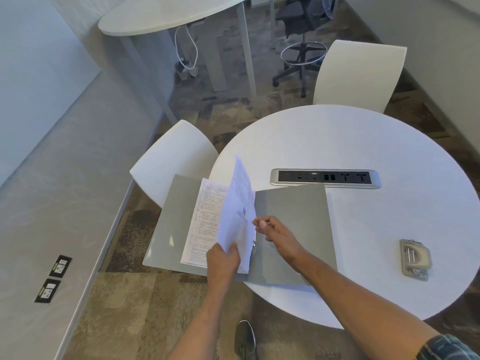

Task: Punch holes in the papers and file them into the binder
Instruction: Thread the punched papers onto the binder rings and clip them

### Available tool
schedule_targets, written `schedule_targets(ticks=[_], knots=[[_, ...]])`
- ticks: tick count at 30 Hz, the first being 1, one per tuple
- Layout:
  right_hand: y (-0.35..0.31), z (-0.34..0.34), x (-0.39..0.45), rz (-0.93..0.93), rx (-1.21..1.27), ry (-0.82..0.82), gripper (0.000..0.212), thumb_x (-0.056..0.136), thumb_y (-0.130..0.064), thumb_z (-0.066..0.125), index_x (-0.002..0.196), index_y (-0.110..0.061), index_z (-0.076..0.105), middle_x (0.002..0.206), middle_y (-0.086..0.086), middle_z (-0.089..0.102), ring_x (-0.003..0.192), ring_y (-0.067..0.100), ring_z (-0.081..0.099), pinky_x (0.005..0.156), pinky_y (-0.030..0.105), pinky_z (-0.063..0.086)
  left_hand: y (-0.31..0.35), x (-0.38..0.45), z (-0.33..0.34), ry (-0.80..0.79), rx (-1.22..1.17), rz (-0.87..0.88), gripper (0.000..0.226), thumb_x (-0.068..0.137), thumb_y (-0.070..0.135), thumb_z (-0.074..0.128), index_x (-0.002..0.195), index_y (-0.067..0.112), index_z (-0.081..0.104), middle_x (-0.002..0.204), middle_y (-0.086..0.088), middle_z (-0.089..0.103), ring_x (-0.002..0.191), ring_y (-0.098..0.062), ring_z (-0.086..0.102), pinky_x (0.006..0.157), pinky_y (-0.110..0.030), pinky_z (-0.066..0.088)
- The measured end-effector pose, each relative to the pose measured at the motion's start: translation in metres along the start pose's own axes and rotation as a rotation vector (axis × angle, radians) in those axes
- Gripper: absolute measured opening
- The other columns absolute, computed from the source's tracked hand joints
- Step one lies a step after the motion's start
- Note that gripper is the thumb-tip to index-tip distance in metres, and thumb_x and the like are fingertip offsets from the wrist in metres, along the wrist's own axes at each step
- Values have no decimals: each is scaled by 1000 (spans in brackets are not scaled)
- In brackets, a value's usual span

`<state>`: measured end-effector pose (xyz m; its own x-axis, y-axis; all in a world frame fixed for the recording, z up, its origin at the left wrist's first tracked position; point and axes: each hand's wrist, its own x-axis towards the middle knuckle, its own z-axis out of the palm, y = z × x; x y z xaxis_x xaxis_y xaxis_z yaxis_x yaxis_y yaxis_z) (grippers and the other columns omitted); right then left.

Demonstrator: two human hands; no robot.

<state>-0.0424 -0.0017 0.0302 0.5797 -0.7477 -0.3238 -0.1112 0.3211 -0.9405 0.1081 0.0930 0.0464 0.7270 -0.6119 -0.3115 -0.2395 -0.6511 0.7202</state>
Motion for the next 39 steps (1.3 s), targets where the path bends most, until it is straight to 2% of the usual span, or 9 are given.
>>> schedule_targets(ticks=[4, 7, 11, 15, 18, 23, 27, 31, 39], knots=[[37, -5, 3, 85, -414, -116, 47, 97, -52, 59, 143, -51, 48, 154, -15, 46, 139, 7, 46, 117, 40, 39, -11, 18, -13, 75, -35, -95, 46, 97, 27, 61, 131, -3, 55, 130, -17, 62, 115, -39, 61, 97, -44, 54], [50, 0, 10, -12, -970, -222, 63, 102, -51, 49, 160, -44, 27, 171, -11, 13, 154, 18, 24, 124, 46, 24, -18, 28, -19, 118, 7, -116, 46, 97, 25, 61, 134, -2, 54, 133, -18, 61, 119, -40, 60, 100, -46, 53], [56, 21, 15, -9, -1248, -287, 68, 103, -60, 34, 164, -38, 11, 172, -9, -9, 158, 21, 8, 124, 52, 18, -26, 34, -23, 115, 147, -164, 50, 93, 24, 62, 138, 7, 50, 133, -14, 61, 119, -38, 59, 92, -42, 52], [58, 33, 20, -20, -1330, -300, 70, 103, -61, 33, 164, -36, 7, 172, -7, -9, 159, 22, 4, 125, 51, 15, -32, 30, -23, 45, 317, -253, 70, 91, 33, 67, 148, 13, 30, 133, -12, 60, 116, -35, 61, 74, -37, 47], [56, 37, 19, -77, -1431, -338, 68, 104, -60, 33, 164, -33, 14, 173, -5, -5, 159, 24, 0, 125, 52, 13, -34, 25, -21, 125, 313, -260, 78, 85, 38, 75, 141, 13, 28, 130, -13, 57, 110, -33, 63, 68, -38, 48], [60, 37, 20, -59, -1518, -399, 65, 103, -61, 33, 161, -32, 26, 173, -4, 3, 159, 28, -3, 125, 56, 7, -44, 35, -24, 338, 443, -23, 104, 72, 39, 86, 150, 10, 24, 144, -21, 39, 127, -39, 46, 99, -47, 47], [69, 32, 22, -21, -1481, -425, 69, 102, -66, 33, 163, -38, 16, 173, -7, -1, 159, 29, -5, 125, 56, 0, -43, 57, -31, 152, 682, -18, 104, 79, 57, 73, 156, 13, 18, 160, -17, 25, 146, -37, 28, 114, -52, 30], [80, 23, 22, -38, -1435, -458, 81, 96, -74, 26, 162, -40, -5, 172, -8, -9, 159, 27, -9, 125, 55, -6, -38, 74, -35, 53, 790, -84, 108, 79, 64, 68, 157, 11, 16, 154, -16, 36, 138, -35, 40, 109, -50, 34], [91, 13, 18, -88, -1363, -459, 90, 99, -65, 45, 161, -37, -14, 170, -9, -16, 159, 20, -10, 122, 49, -13, -48, 104, -48, -29, 489, -303, 86, 73, 60, 79, 133, 9, 46, 132, -13, 60, 121, -35, 57, 96, -44, 41]])
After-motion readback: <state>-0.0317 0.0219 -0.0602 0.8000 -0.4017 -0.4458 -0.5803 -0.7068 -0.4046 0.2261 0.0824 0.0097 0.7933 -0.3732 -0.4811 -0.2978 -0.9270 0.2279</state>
